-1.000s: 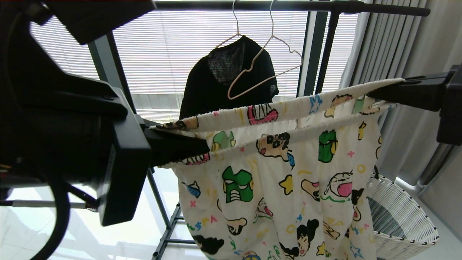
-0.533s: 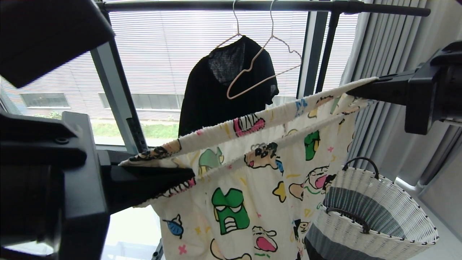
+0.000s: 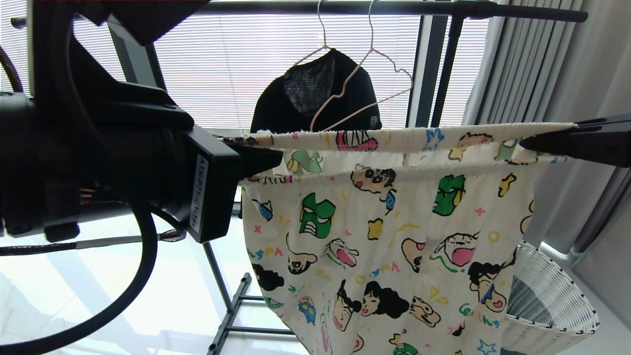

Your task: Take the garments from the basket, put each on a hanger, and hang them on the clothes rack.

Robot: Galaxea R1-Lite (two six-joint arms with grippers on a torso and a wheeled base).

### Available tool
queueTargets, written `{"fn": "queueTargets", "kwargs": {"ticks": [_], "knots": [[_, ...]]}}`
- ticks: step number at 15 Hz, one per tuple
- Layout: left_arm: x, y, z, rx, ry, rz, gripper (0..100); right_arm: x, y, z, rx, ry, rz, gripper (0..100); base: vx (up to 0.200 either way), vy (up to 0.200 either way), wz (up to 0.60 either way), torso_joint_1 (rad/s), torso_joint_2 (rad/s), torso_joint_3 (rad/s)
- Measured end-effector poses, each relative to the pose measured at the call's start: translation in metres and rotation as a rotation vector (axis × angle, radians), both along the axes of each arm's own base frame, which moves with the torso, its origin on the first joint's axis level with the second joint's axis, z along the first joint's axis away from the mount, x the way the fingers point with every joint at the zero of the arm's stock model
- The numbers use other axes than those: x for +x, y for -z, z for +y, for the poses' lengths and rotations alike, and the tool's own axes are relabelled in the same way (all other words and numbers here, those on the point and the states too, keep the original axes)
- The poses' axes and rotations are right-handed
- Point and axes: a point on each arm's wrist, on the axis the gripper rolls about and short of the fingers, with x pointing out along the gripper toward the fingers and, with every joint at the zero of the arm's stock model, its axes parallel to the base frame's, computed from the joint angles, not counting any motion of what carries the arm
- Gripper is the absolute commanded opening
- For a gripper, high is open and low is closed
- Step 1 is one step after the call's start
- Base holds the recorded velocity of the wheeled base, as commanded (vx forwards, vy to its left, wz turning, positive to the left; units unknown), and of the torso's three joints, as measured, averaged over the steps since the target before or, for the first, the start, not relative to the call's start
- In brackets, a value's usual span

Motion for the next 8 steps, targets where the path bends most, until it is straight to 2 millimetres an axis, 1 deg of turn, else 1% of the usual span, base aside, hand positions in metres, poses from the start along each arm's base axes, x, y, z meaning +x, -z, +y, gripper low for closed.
{"fn": "queueTargets", "kwargs": {"ticks": [5,7,8], "knots": [[0.0041,0.0016,-0.0034,0.007,-0.007,0.006,0,0.0017,0.0036,0.0021,-0.012,0.0,0.009,0,0.0,0.0,0.0,0.0,0.0,0.0],[0.0079,0.0039,-0.0052,0.022,-0.046,0.003,0,0.0026,0.0053,0.0033,-0.017,-0.001,0.014,0,0.0,0.0,0.0,0.0,0.0,0.0],[0.0097,0.0048,-0.0061,0.031,-0.07,-0.001,0,0.003,0.0059,0.0038,-0.02,-0.001,0.016,100,0.0,0.0,0.0,0.0,0.0,0.0]]}}
